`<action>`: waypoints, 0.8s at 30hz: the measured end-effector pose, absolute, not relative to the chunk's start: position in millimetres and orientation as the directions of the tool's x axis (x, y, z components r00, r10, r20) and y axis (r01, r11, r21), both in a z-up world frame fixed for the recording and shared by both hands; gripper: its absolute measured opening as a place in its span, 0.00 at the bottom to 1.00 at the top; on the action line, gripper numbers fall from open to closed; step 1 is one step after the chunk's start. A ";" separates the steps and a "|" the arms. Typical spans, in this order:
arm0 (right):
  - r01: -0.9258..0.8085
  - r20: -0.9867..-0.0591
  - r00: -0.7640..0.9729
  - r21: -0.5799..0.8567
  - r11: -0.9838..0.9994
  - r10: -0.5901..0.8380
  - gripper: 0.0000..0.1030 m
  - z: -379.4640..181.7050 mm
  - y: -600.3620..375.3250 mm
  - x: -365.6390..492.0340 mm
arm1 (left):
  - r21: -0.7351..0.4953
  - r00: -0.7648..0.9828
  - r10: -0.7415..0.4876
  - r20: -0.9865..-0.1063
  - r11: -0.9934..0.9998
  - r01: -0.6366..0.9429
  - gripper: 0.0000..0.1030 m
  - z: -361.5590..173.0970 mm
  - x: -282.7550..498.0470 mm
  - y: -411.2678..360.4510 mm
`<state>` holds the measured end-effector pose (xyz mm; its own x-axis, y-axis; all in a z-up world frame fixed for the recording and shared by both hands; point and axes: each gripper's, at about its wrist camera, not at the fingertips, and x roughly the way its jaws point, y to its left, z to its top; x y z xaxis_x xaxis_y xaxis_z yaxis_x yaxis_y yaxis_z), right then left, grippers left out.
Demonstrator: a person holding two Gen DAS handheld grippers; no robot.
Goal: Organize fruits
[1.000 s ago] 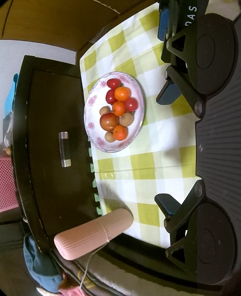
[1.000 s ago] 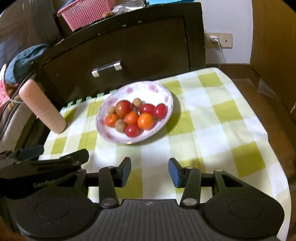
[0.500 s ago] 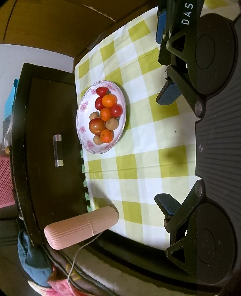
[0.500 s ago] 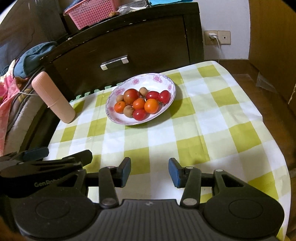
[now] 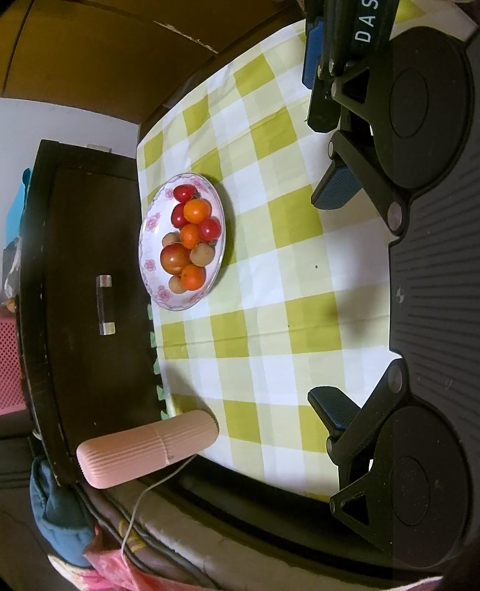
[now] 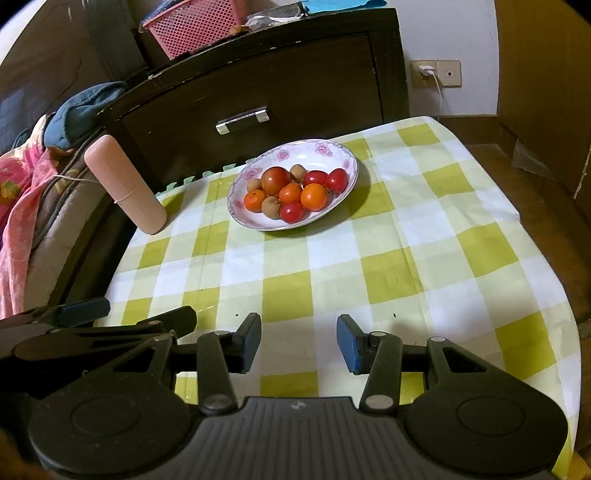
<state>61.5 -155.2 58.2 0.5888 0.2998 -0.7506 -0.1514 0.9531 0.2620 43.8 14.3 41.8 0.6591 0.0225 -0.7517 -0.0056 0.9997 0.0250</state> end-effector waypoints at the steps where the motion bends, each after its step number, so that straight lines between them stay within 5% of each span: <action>1: -0.152 -0.750 0.589 0.261 0.953 0.299 0.42 58.3 -155.3 59.7 | 0.025 0.658 0.022 -0.752 1.000 -0.005 1.00 41.4 42.3 14.3; 24: -0.153 -0.766 0.572 0.250 0.956 0.292 0.43 51.8 -152.2 31.6 | 0.033 0.635 0.034 -0.772 0.999 -0.013 1.00 33.2 21.4 15.4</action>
